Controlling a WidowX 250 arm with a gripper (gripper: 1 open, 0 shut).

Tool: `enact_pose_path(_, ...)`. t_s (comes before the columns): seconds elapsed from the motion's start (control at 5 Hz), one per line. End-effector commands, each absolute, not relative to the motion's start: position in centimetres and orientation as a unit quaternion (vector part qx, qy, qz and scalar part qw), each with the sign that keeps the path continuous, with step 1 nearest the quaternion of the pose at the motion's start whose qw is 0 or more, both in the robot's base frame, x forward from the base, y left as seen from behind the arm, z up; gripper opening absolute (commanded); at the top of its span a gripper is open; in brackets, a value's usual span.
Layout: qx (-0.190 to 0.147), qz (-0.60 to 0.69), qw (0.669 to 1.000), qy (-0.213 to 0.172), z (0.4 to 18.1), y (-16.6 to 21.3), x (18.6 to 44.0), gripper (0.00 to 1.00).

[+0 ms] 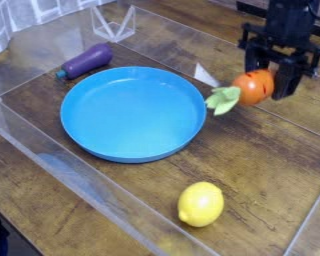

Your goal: Remove the carrot from the blue tray and put it on the table

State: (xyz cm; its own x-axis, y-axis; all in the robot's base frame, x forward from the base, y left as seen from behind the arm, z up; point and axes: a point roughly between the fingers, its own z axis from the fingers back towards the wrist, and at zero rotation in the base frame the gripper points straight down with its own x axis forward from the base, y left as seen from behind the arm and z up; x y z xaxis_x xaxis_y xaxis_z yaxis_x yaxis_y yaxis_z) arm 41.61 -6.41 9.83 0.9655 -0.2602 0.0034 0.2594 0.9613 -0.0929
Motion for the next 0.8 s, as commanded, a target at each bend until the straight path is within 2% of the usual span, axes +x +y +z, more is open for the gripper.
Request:
enact_pose_path(0.0,-0.044,-0.116,0.992,-0.032,13.2,-4.7,41.8,0.00)
enact_pose_path(0.2,-0.043,-0.102,0.993,-0.032,13.4,-3.9,41.5,0.00)
enact_pose_path(0.4,-0.043,-0.089,0.994,-0.034,13.8,-3.5,41.1,1.00)
enact_pose_path(0.6,-0.043,-0.110,0.992,-0.034,14.0,-3.3,41.6,1.00)
